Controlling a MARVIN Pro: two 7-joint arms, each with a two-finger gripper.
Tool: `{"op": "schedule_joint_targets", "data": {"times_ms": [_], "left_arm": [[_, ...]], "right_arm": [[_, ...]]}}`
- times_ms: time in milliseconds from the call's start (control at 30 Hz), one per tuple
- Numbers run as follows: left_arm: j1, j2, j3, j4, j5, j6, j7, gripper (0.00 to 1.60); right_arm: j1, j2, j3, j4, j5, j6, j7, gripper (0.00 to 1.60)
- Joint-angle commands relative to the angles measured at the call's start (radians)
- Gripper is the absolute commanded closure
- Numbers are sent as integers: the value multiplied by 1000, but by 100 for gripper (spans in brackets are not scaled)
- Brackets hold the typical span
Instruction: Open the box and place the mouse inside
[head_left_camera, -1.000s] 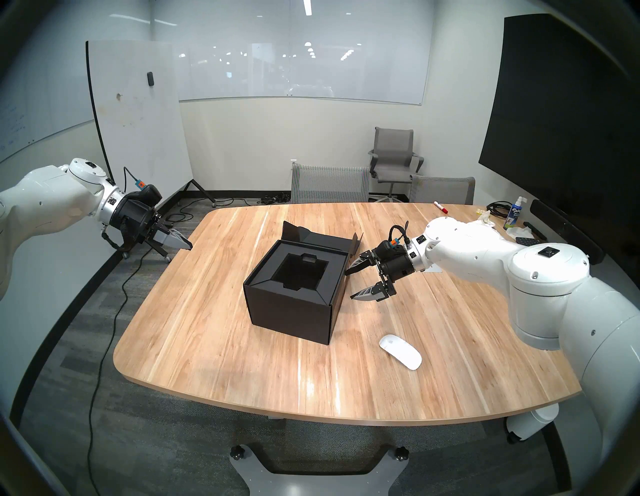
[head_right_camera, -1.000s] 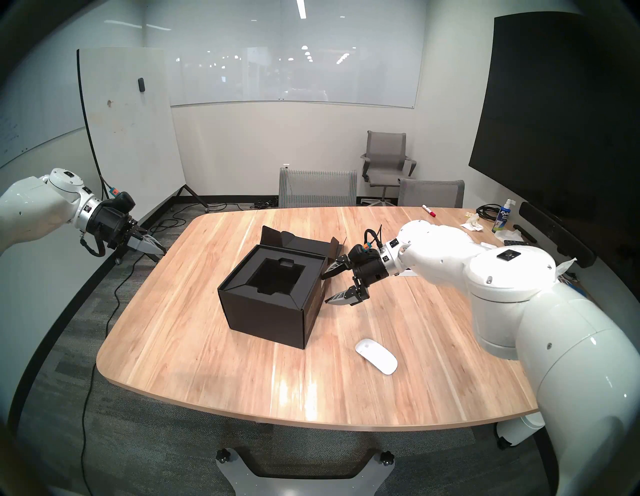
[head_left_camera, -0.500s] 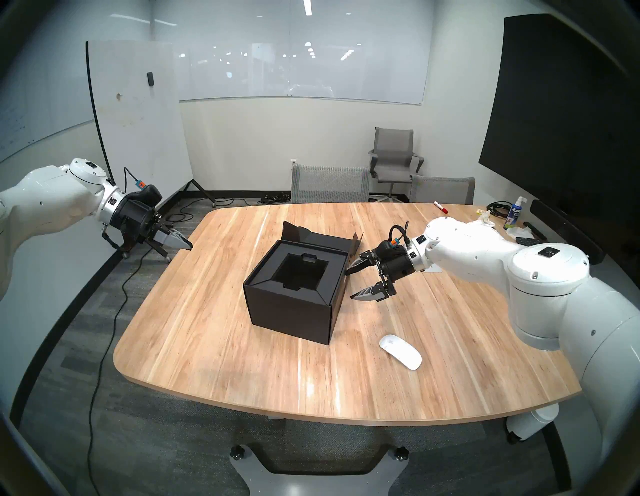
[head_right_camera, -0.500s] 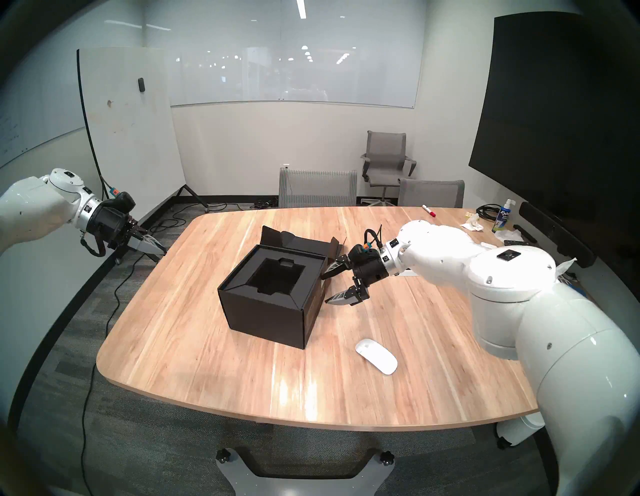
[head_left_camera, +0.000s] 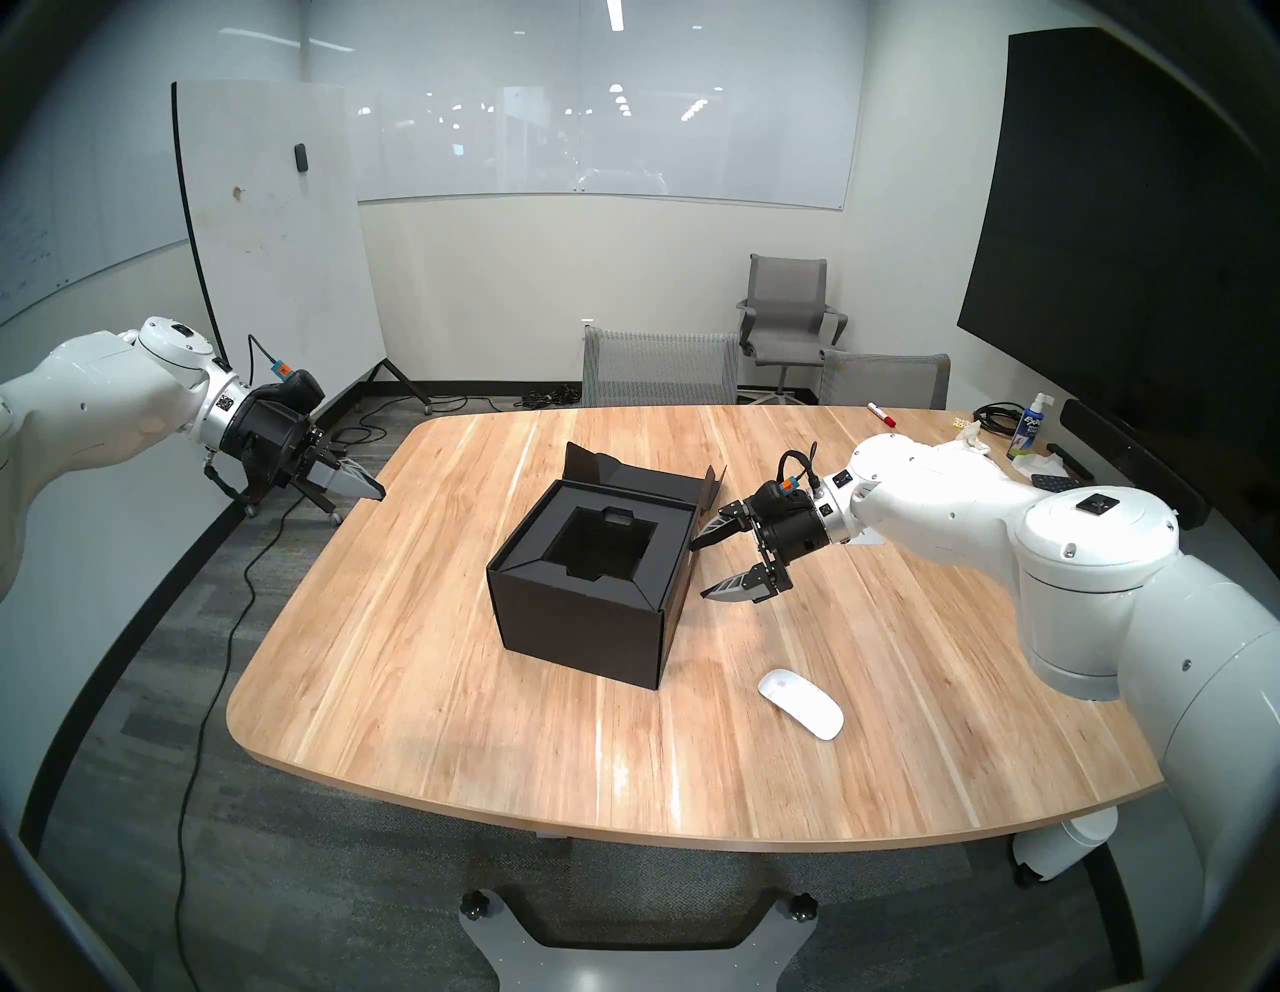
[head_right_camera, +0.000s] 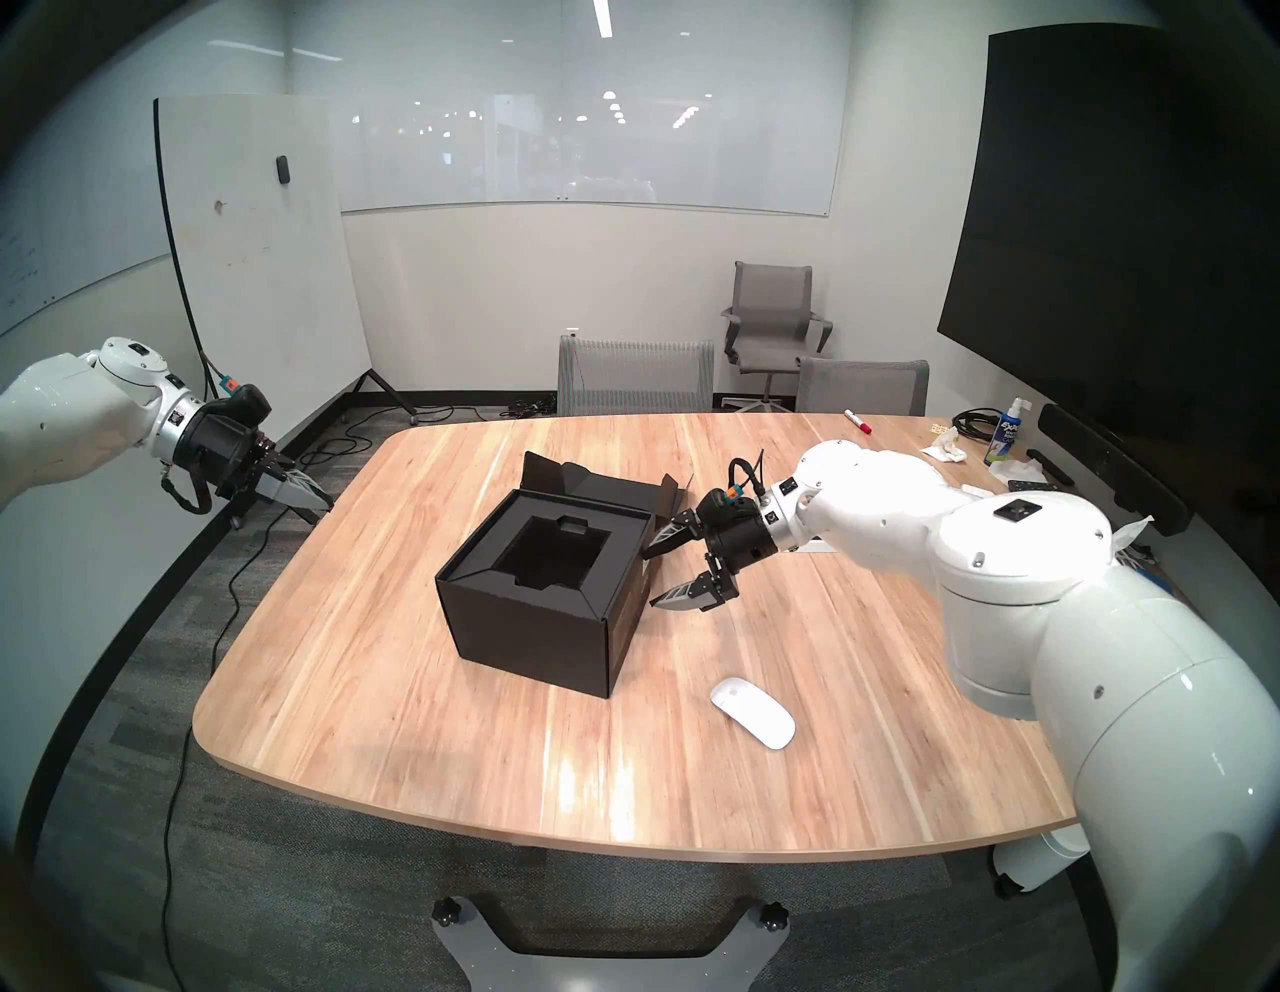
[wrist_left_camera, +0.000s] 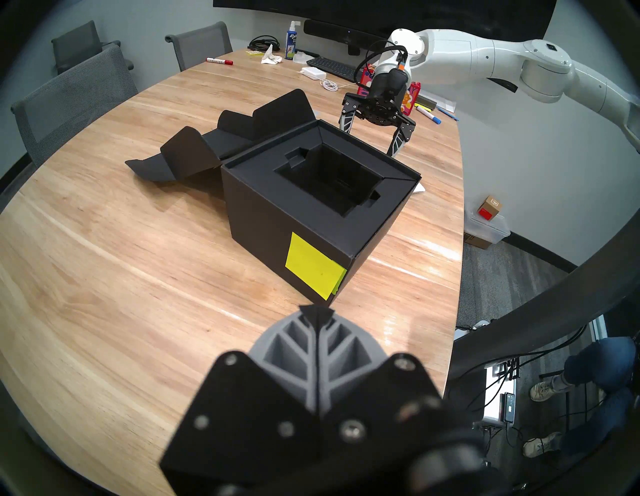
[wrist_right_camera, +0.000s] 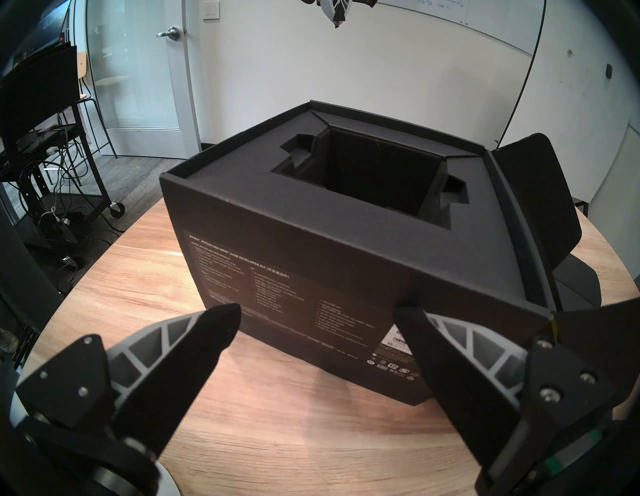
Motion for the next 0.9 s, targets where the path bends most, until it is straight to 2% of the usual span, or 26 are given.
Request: {"op": "schedule_joint_targets", "data": {"times_ms": [0, 500, 867], "left_arm": [[-17, -2, -2, 0, -10, 3, 0, 160], [-18, -4, 3, 2, -15, 3, 0, 160], [-20, -5, 8, 2, -20, 4, 0, 160]], "right_arm": [[22, -1, 6, 2, 7, 2, 91, 0], [23, -2, 8, -8, 9, 28, 103, 0], [25, 20, 15, -39, 16, 62, 109, 0]]}}
